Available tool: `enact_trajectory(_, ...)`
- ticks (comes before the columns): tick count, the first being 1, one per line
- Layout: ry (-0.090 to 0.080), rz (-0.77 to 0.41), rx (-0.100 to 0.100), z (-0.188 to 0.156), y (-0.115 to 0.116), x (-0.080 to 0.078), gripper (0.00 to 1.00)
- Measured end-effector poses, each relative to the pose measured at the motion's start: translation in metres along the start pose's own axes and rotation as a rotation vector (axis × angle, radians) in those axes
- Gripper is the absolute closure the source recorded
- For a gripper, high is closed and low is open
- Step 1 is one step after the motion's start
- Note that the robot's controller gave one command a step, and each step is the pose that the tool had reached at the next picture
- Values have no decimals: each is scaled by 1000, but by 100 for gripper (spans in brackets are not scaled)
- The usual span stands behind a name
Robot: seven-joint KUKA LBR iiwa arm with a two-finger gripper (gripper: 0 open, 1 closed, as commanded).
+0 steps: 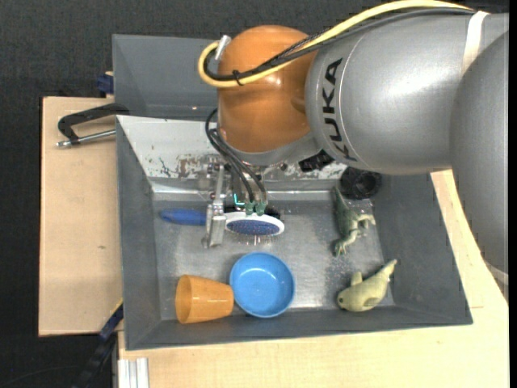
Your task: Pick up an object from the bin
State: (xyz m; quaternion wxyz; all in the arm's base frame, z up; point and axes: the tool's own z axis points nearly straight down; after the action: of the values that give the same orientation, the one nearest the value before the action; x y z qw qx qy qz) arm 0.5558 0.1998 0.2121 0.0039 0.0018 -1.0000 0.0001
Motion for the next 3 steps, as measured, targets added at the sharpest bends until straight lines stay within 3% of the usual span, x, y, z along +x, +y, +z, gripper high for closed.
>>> enact_trajectory(1,-1,19,1,140,-23,-39,0)
enact_trajectory(2,-6,19,-1,135,-22,-40,100)
enact_trajectory(3,-22,-61,-4,20,-17,-6,100)
